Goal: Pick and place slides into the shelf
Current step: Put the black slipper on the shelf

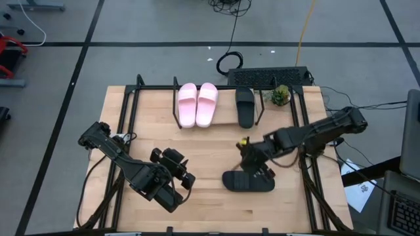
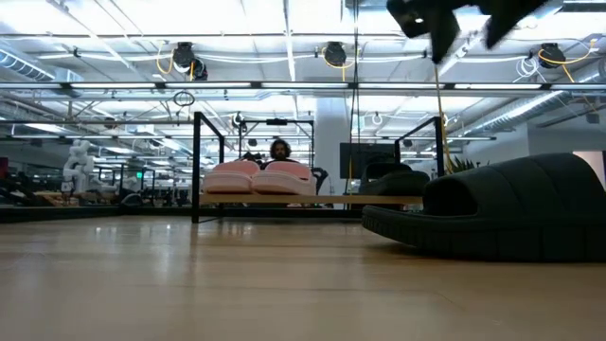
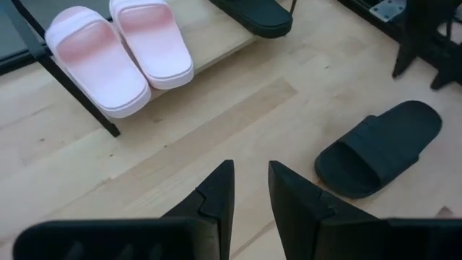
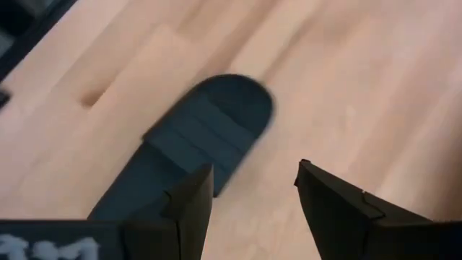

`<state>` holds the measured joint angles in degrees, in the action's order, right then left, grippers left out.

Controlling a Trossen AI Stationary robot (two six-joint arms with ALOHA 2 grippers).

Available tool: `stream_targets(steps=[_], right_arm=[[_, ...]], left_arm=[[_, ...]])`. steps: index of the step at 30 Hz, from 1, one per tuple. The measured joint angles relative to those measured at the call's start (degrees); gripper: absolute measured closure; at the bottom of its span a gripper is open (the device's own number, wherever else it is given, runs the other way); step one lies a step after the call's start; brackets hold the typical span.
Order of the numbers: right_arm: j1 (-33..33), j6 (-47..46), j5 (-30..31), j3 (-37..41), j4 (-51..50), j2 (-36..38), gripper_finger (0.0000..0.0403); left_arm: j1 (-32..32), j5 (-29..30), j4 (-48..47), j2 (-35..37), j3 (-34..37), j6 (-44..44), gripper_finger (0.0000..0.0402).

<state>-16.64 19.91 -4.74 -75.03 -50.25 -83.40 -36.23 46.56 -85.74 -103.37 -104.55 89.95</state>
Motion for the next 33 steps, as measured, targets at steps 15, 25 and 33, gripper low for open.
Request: stream_targets(steps=[15, 25, 33], right_arm=[[-9.7, 9.4, 15.1, 21.2, 16.7, -0.2, 0.0211], [-10.9, 9.4, 15.5, 23.9, 22.8, -0.2, 0.0211], [-10.7, 11.2, 15.5, 23.9, 27.0, -0.2, 0.0211]], left_arm=[[-0.7, -0.1, 4.9, 0.0, 0.0, -0.3, 0.0316], [0.0, -0.1, 5.1, 0.0, 0.0, -0.3, 0.0316], [1.1, -0.1, 5.1, 0.0, 0.0, -0.3, 0.0316]])
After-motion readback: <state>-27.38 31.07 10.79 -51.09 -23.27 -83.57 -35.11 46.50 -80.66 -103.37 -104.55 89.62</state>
